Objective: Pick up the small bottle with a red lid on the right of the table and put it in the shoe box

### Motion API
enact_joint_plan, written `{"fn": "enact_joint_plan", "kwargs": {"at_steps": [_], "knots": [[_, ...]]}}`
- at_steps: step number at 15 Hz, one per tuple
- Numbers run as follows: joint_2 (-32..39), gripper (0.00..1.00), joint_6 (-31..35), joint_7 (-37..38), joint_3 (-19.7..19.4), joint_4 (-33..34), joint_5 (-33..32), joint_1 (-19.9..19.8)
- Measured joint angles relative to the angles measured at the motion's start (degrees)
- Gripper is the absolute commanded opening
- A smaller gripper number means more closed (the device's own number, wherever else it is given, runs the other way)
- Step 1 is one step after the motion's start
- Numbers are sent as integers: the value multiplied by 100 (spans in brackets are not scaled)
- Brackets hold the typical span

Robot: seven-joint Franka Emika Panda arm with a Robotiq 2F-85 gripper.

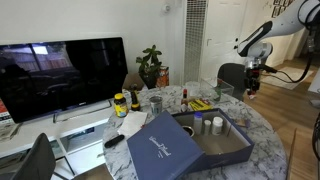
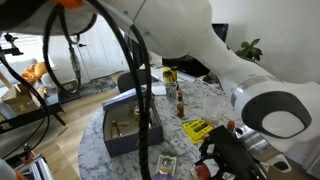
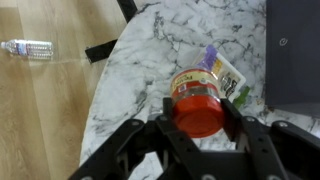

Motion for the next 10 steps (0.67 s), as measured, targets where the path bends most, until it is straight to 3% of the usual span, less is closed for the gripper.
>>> {"fn": "enact_joint_plan", "kwargs": {"at_steps": [10], "knots": [[-2505,24,1291,-2150,186,-2751,-96,646]]}}
